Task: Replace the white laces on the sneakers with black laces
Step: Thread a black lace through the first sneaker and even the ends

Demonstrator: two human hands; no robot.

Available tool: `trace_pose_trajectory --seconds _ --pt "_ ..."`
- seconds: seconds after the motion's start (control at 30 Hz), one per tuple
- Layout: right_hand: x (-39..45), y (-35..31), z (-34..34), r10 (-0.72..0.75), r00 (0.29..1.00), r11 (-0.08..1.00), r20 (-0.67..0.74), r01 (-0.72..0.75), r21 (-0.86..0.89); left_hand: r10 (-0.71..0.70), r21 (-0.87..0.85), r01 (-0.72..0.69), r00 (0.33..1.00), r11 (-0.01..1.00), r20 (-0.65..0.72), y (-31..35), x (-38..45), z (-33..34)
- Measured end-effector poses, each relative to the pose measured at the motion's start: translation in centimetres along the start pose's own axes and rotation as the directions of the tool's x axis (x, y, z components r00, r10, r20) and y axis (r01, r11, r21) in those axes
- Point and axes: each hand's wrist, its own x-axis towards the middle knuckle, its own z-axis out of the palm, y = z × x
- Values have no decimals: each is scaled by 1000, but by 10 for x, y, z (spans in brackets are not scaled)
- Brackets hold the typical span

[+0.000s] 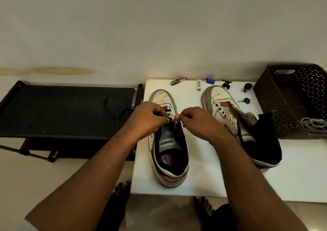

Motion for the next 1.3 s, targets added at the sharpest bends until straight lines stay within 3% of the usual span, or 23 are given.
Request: trace_pose_trajectory --seconds 0.13,0.2,0.23,0.27,0.3,0.33,0.4,0.43,0.47,0.6,0.73,0.8,1.0,1.07,1.1,1.13,1.17,1.2,1.23,1.3 --pt "2 -6 -8 98 991 995 87 -97 -14 -8 35 7 1000 999 29 -1 1 -5" --pt "2 1 -10 134 976 972 170 -163 169 8 34 -9 999 999 41 -1 0 -6" --pt "1 4 -9 111 970 920 214 -182 348 18 37 -20 999 999 49 0 0 -6" --pt "2 8 -8 62 972 804 226 -183 566 26 40 -29 998 999 59 1 0 -6" --pt "4 10 -10 14 980 606 198 -166 778 31 35 -34 997 999 75 2 0 -6" --pt "5 10 -14 -22 989 335 145 -129 933 36 20 -38 995 999 95 3 0 -7" --pt "6 7 -26 -15 1000 -161 -22 19 987 78 2 -80 986 997 146 3 2 -5" --pt "6 6 -32 15 995 -290 -103 103 951 105 9 -108 980 994 168 3 2 -4" --pt "6 6 -34 39 988 -328 -151 155 932 120 15 -125 975 992 187 3 3 -2" --pt "5 10 -22 28 996 -89 -85 87 992 103 36 -114 967 993 234 3 8 1" --pt "8 1 -8 16 996 39 -87 86 995 130 154 -167 965 974 228 1 14 1" --pt "10 -3 -4 36 994 9 -107 106 994 134 204 -187 959 961 248 1 13 -1" --pt "7 -3 -9 70 991 -267 -112 127 955 184 311 -244 960 918 211 4 15 -1" --pt "1 1 -17 35 999 -227 -1 9 974 200 322 -253 961 912 189 3 17 -1" --pt "-2 2 -21 31 998 -122 54 -50 991 209 322 -256 963 912 173 2 19 -2" --pt "-3 5 -22 47 995 63 84 -87 994 218 317 -257 964 913 154 1 20 -2" --pt "-4 6 -21 75 993 317 89 -108 942 228 316 -260 964 912 137 1 22 -3" --pt "-2 6 -17 102 992 571 72 -117 813 238 321 -266 963 909 125 2 23 -3" --pt "-1 4 -11 121 991 758 55 -128 639 246 331 -272 962 904 120 2 23 -3" --pt "4 4 -2 124 992 944 26 -126 305 248 358 -275 961 892 121 3 24 -3"
